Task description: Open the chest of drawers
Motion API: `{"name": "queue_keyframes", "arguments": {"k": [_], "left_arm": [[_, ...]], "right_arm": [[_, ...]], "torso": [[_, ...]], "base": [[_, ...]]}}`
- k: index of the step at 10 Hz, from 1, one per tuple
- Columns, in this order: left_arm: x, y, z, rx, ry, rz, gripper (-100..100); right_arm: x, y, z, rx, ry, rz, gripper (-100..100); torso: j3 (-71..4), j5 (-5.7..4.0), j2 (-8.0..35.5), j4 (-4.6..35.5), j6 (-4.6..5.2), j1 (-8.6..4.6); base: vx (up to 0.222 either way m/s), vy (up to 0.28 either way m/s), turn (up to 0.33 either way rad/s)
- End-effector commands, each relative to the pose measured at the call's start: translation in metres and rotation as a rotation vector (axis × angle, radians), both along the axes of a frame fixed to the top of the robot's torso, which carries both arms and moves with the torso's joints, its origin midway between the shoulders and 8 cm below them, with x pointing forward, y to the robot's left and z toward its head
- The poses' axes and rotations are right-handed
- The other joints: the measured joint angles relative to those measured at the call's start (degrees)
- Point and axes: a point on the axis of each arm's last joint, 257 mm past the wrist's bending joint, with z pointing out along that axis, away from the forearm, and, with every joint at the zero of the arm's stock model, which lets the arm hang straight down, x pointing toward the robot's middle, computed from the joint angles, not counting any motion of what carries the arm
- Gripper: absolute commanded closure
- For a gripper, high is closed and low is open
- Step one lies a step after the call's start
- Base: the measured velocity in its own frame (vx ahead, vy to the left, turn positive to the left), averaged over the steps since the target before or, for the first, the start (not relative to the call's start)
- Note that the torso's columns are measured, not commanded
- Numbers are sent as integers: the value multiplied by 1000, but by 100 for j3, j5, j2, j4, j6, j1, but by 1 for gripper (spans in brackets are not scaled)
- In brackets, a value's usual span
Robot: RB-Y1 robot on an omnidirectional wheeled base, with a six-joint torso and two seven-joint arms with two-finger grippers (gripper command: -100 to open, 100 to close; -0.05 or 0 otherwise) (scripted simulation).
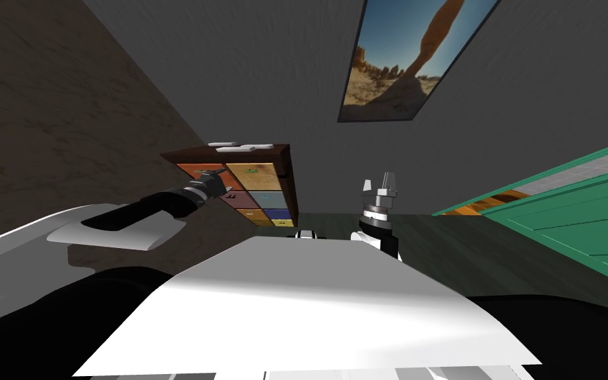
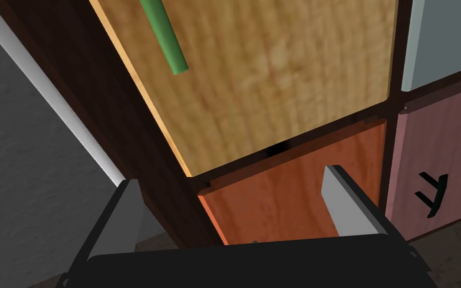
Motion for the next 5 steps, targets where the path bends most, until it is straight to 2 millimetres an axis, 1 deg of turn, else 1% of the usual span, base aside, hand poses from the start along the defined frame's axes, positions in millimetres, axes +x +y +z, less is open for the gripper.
{"name": "queue_keyframes", "arguments": {"k": [1,2,3,4,5], "left_arm": [[4,-1,-1,0,-12,-8,-100],[4,-7,-1,4,-5,-22,-100],[4,-18,2,8,-2,-45,-100],[3,-30,4,12,-3,-68,-100],[2,-38,6,14,-6,-86,-100]], "right_arm": [[0,0,0,0,0,0,0],[0,0,0,0,0,0,0],[0,0,0,0,0,0,0],[0,0,0,0,0,0,0],[0,0,0,0,0,0,0]], "torso": [[-13,-1,-22,-6,4,-4],[-26,-2,-40,-12,1,-5],[-29,-3,-43,-14,1,-8],[-13,-3,-15,-6,-1,-6],[8,-1,16,3,5,-1]], "base": [[154,-12,-115],[196,-25,-108],[155,-23,-75],[73,-12,-4],[12,-2,23]]}}
